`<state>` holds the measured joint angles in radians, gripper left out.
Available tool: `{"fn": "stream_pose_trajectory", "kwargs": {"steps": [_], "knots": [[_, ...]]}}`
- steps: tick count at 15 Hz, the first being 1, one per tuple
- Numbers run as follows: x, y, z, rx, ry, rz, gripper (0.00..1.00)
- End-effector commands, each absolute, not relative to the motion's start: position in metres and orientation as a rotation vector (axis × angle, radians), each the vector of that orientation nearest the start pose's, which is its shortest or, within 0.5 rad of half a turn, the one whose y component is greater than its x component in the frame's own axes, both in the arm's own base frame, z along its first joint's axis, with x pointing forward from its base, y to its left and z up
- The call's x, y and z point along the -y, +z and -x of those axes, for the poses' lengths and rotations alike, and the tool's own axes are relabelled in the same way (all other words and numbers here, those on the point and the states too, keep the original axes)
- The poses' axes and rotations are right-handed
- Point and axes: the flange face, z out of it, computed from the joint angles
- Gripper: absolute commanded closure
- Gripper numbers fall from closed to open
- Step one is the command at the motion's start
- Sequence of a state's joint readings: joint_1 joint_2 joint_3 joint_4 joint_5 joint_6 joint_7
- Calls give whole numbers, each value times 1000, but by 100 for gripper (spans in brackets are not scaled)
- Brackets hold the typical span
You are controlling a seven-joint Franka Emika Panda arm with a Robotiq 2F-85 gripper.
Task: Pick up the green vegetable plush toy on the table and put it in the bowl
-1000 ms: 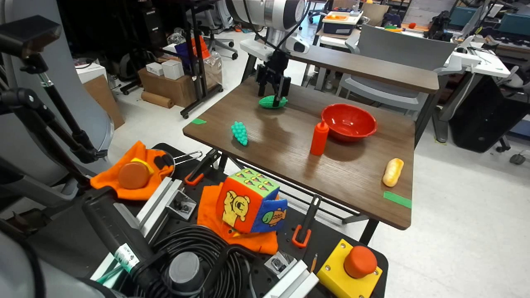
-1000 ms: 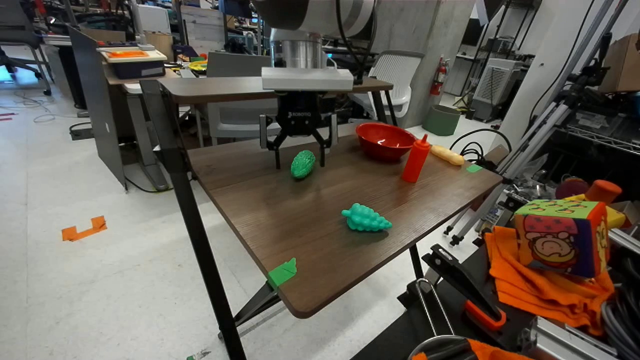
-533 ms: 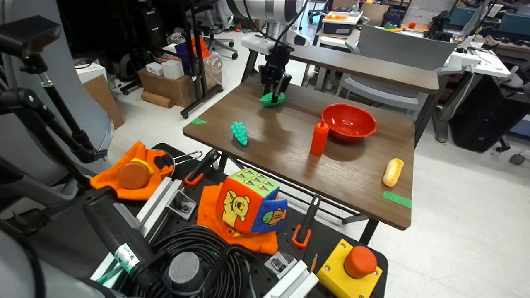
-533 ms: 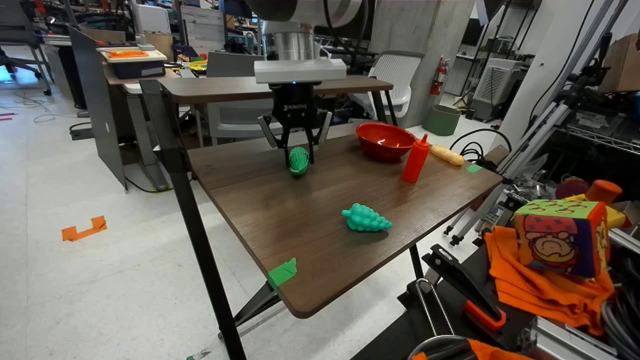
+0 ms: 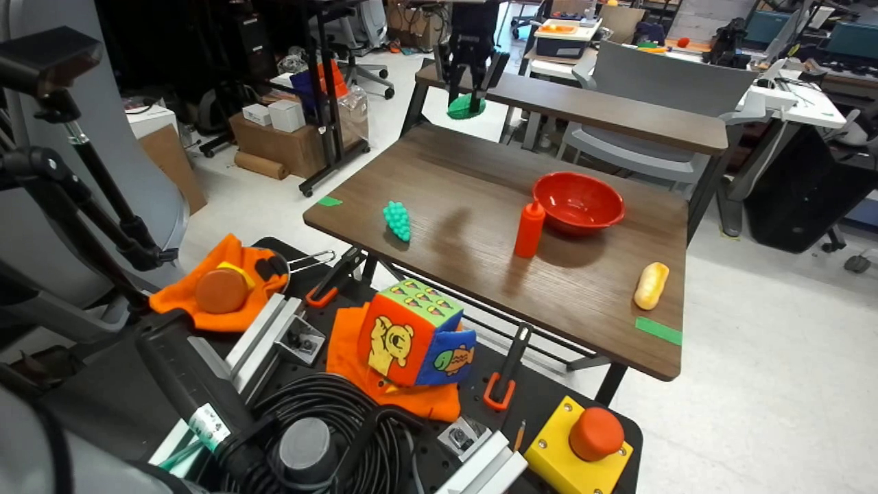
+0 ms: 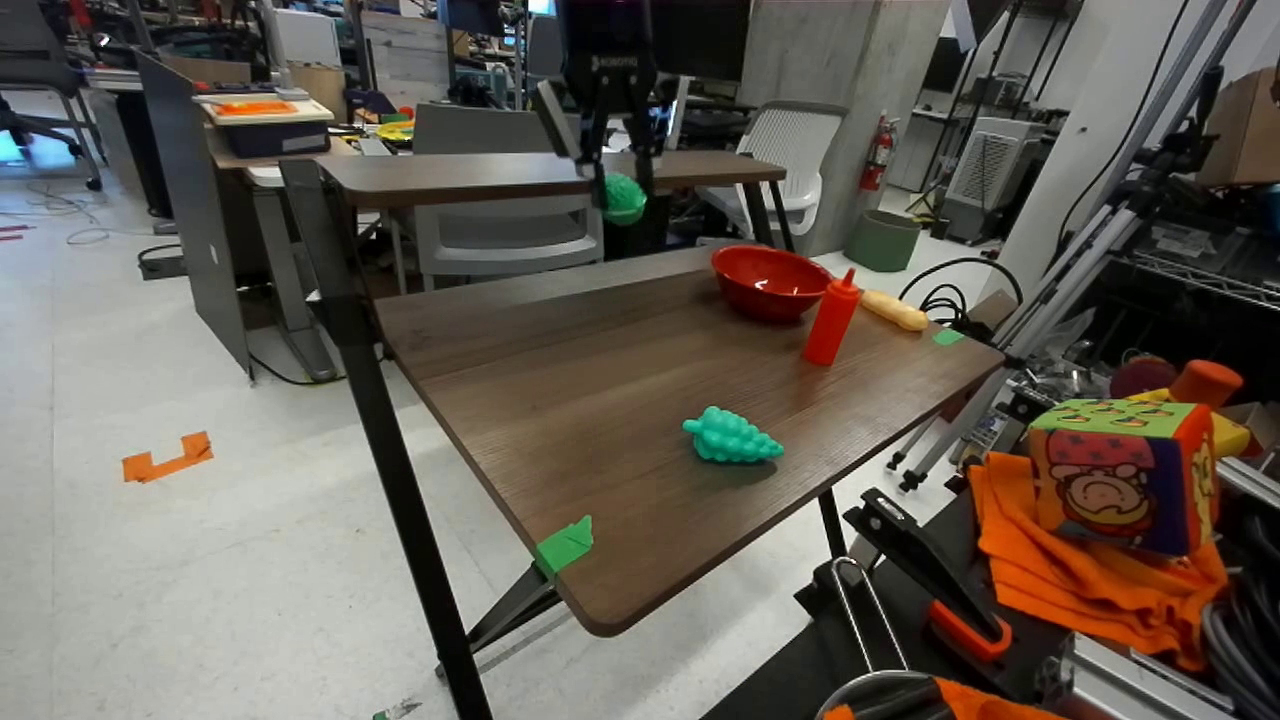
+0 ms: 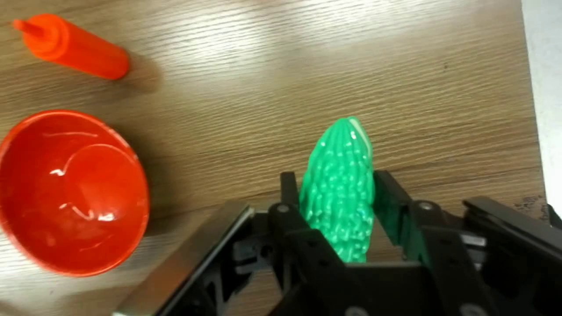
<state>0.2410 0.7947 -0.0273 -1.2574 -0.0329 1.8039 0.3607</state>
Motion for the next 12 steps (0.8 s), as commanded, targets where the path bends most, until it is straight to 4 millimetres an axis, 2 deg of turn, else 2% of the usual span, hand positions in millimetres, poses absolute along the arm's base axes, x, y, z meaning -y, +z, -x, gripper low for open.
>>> {"fn": "stream_pose_trajectory", "kwargs": {"steps": [1, 4, 7, 9, 12], "knots": [[-93, 311, -704, -127, 444, 3262, 79], [-32, 321, -710, -126, 497, 3284, 79], [17, 310, -712, -76, 590, 3290, 79], [40, 299, -711, -53, 648, 3292, 79], [54, 276, -714, -33, 731, 3307, 79]]}}
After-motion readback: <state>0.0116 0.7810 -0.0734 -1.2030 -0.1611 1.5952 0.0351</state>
